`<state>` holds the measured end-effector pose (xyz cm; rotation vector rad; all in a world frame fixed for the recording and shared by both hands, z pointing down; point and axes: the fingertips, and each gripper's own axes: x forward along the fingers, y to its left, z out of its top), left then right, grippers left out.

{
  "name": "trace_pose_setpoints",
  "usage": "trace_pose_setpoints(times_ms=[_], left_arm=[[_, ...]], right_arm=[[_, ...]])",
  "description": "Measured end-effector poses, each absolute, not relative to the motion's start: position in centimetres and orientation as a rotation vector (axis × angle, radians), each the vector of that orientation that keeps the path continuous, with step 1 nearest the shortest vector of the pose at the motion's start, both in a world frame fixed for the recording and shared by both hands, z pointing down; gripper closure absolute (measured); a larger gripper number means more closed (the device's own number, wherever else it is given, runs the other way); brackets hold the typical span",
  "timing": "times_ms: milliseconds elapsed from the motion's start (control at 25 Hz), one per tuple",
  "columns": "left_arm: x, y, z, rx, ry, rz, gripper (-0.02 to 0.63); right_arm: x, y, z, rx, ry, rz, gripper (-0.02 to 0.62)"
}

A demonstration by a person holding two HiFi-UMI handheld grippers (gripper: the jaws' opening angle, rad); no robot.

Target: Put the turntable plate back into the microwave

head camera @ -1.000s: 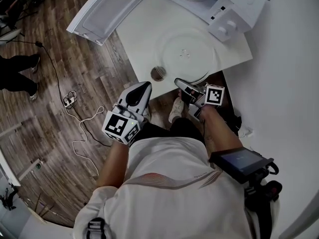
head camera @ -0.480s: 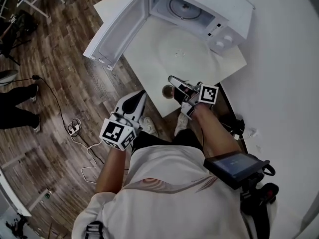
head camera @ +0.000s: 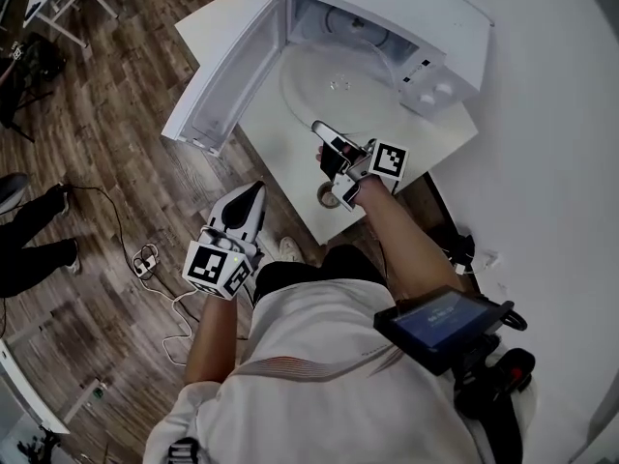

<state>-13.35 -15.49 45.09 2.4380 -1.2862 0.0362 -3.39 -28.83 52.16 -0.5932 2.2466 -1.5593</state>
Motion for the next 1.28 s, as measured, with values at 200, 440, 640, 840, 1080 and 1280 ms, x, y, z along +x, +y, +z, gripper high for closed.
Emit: trace_pose_setpoints(times_ms=[200,440,640,840,1080,1280], left_arm=[[-12.6,-17.5,45.0,2.422,-1.303,0.02,0.595],[-13.1,-18.9,45.9,2.383,-1.333,0.017,0.595],[-13.8,-19.2,46.8,2.327,-1.359,0.036,0.595],[-14.2,-19.5,47.4,2.299,-1.363,0.033,0.595],[-14.0,-19.9,47.9,2.293,-1.351,0.032,0.595],[-14.0,-20.4,47.8,2.291,-1.355,0.036,0.595]], right_arm=[[-3.3,-32.8,52.7,-0.633,2.209,-1.56,0.543],[-3.4,-37.4,53.7,-0.693,2.195,-1.556,0.54],[-3.8,-40.8,54.2,-0.743,2.148,-1.571,0.539],[-2.8,-43.7,55.3,-0.802,2.105,-1.542,0.538],[-2.5,-45.9,55.2,-0.83,2.076,-1.526,0.538],[-1.9,-48.1,54.8,-0.848,2.011,-1.523,0.534]])
